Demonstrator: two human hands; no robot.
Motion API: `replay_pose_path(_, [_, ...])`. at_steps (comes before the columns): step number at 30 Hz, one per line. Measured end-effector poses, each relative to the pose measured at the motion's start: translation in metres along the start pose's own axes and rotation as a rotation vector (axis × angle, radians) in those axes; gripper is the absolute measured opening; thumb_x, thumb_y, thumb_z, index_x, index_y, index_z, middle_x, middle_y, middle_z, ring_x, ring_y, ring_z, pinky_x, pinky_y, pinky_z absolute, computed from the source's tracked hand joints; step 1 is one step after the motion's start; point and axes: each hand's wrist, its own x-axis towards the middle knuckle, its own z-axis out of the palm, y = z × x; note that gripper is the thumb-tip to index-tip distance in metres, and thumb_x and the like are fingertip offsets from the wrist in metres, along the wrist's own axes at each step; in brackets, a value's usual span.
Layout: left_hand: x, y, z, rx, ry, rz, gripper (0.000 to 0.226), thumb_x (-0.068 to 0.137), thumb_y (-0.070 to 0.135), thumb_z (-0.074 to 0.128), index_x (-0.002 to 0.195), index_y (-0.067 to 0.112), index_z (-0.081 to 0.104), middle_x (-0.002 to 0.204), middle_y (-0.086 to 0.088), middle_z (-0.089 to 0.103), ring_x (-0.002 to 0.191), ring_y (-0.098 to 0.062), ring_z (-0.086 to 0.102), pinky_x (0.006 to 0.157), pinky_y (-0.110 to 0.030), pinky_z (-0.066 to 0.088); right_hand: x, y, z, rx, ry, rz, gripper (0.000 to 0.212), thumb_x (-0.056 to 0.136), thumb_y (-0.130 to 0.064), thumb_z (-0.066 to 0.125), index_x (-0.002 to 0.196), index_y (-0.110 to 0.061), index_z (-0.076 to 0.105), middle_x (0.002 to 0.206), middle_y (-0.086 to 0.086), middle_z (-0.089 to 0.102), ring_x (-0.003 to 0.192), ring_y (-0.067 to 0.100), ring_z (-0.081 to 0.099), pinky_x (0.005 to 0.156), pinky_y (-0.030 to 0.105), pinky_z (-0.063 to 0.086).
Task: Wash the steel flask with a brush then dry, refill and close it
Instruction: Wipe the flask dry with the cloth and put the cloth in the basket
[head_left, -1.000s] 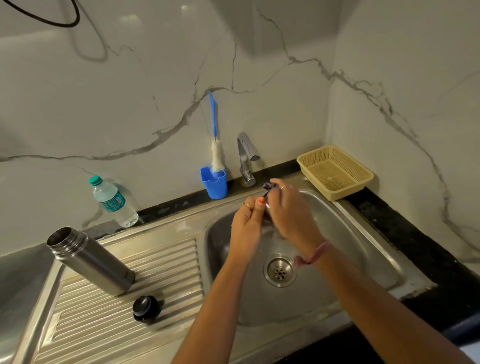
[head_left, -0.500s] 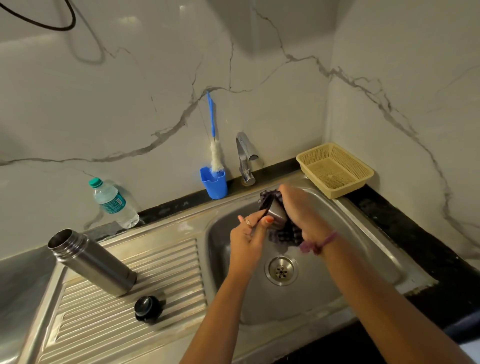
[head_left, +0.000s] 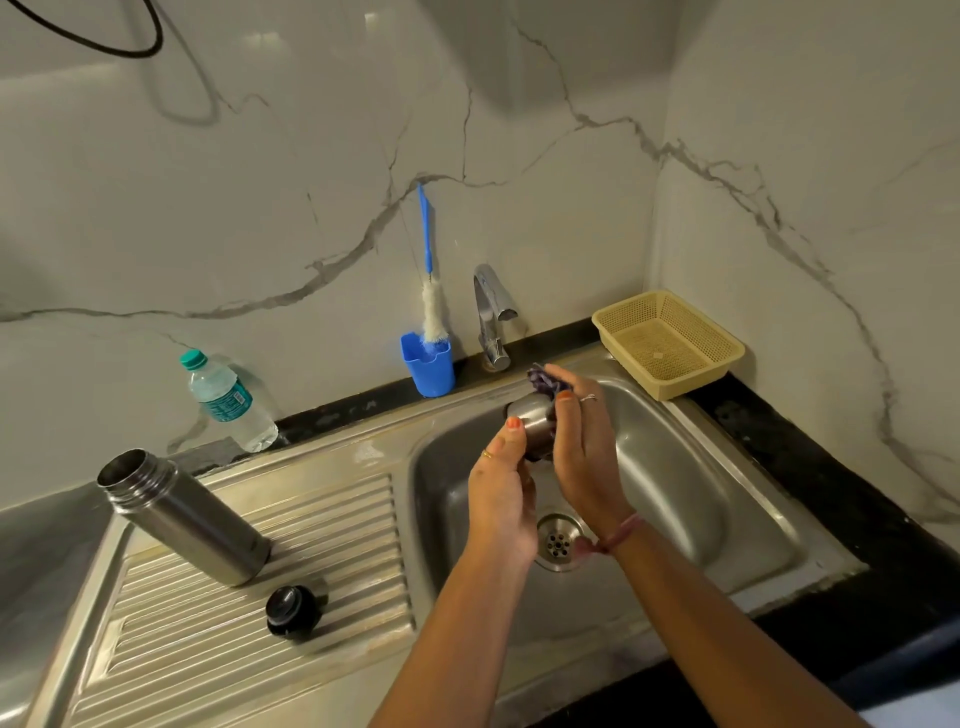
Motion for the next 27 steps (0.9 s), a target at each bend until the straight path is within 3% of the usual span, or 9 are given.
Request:
replay_pose_path(2, [0.003, 0.003, -0.002, -0.01, 0.013, -0.025, 0.03, 0.097, 0.026, 0.06, 0.074, 0.021, 0.078, 0.077, 0.003, 0.072, 0.09, -0.019, 0.061, 0.097, -0.038, 0.045, -0.002, -0.005, -0.001, -0.254, -0.07, -0.207, 0.045, 0.097, -0.029, 0.031, 0.131, -0.008, 0.051, 0.124, 0.006, 0.055, 0.112, 0.016, 0.053, 0.094, 0.042, 0.046])
replay_pose_path(6, [0.006, 0.004, -0.007, -0.158, 0.005, -0.159, 0.016, 0.095, 0.023, 0.063, 0.098, 0.011, 0.074, 0.079, -0.003, 0.07, 0.074, -0.016, 0.061, 0.079, -0.031, 0.052, -0.02, 0.014, -0.006, -0.524, -0.057, -0.491, 0.046, 0.095, -0.023, 0.034, 0.138, -0.008, 0.041, 0.141, 0.008, 0.042, 0.132, 0.025, 0.04, 0.108, 0.042, 0.036])
replay_pose_path(8, [0.002, 0.001, -0.008, -0.144, -0.014, -0.177, 0.013, 0.093, 0.022, 0.066, 0.097, 0.011, 0.07, 0.077, -0.003, 0.066, 0.065, -0.011, 0.054, 0.068, -0.025, 0.046, -0.022, 0.021, -0.012, -0.341, -0.068, -0.391, 0.047, 0.092, -0.019, 0.035, 0.138, -0.008, 0.04, 0.14, 0.009, 0.041, 0.13, 0.028, 0.043, 0.105, 0.047, 0.039])
replay_pose_path(10, [0.001, -0.002, -0.01, -0.065, -0.029, -0.13, 0.009, 0.093, 0.02, 0.066, 0.093, 0.015, 0.074, 0.082, -0.003, 0.069, 0.073, -0.012, 0.058, 0.078, -0.026, 0.048, -0.017, 0.018, -0.018, -0.024, -0.087, -0.176, 0.044, 0.091, -0.02, 0.033, 0.132, -0.009, 0.046, 0.13, 0.01, 0.05, 0.12, 0.025, 0.052, 0.099, 0.046, 0.045])
replay_pose_path(12, [-0.002, 0.001, -0.011, 0.114, -0.084, -0.011, 0.026, 0.097, 0.022, 0.061, 0.077, 0.021, 0.079, 0.083, 0.001, 0.073, 0.084, -0.013, 0.062, 0.09, -0.027, 0.049, -0.004, 0.007, -0.022, 0.155, -0.143, 0.013, 0.042, 0.09, -0.029, 0.033, 0.123, -0.014, 0.055, 0.114, 0.006, 0.062, 0.106, 0.022, 0.061, 0.086, 0.04, 0.052])
replay_pose_path(15, [-0.004, 0.006, -0.012, 0.256, -0.153, 0.089, 0.035, 0.101, 0.022, 0.053, 0.075, 0.019, 0.076, 0.08, -0.001, 0.075, 0.08, -0.01, 0.066, 0.081, -0.023, 0.051, 0.011, -0.009, -0.031, -0.155, -0.3, -0.066, 0.048, 0.092, -0.037, 0.029, 0.12, -0.013, 0.059, 0.109, 0.002, 0.063, 0.1, 0.013, 0.059, 0.084, 0.034, 0.051])
replay_pose_path(19, [0.0, 0.01, -0.018, 0.281, -0.19, 0.113, 0.035, 0.103, 0.028, 0.05, 0.083, 0.016, 0.076, 0.083, -0.005, 0.074, 0.084, -0.016, 0.065, 0.095, -0.038, 0.048, -0.007, -0.011, -0.031, -0.69, -0.378, -0.434, 0.049, 0.093, -0.033, 0.031, 0.131, -0.012, 0.052, 0.129, 0.004, 0.053, 0.117, 0.018, 0.048, 0.095, 0.039, 0.042])
replay_pose_path(24, [-0.001, 0.004, -0.019, 0.27, -0.238, 0.065, 0.031, 0.104, 0.024, 0.049, 0.089, 0.01, 0.073, 0.073, 0.0, 0.072, 0.065, -0.005, 0.065, 0.062, -0.019, 0.053, -0.015, 0.003, -0.045, -0.742, -0.362, -0.571, 0.049, 0.093, -0.027, 0.033, 0.135, -0.008, 0.049, 0.133, 0.007, 0.053, 0.12, 0.023, 0.049, 0.094, 0.041, 0.044])
replay_pose_path(27, [0.0, 0.0, -0.018, 0.37, -0.265, 0.106, 0.033, 0.104, 0.024, 0.048, 0.096, 0.003, 0.072, 0.08, -0.005, 0.074, 0.072, -0.007, 0.068, 0.07, -0.018, 0.052, -0.011, 0.004, -0.039, -0.65, -0.323, -0.427, 0.045, 0.092, -0.026, 0.032, 0.126, -0.009, 0.058, 0.122, 0.004, 0.059, 0.108, 0.018, 0.054, 0.09, 0.033, 0.046])
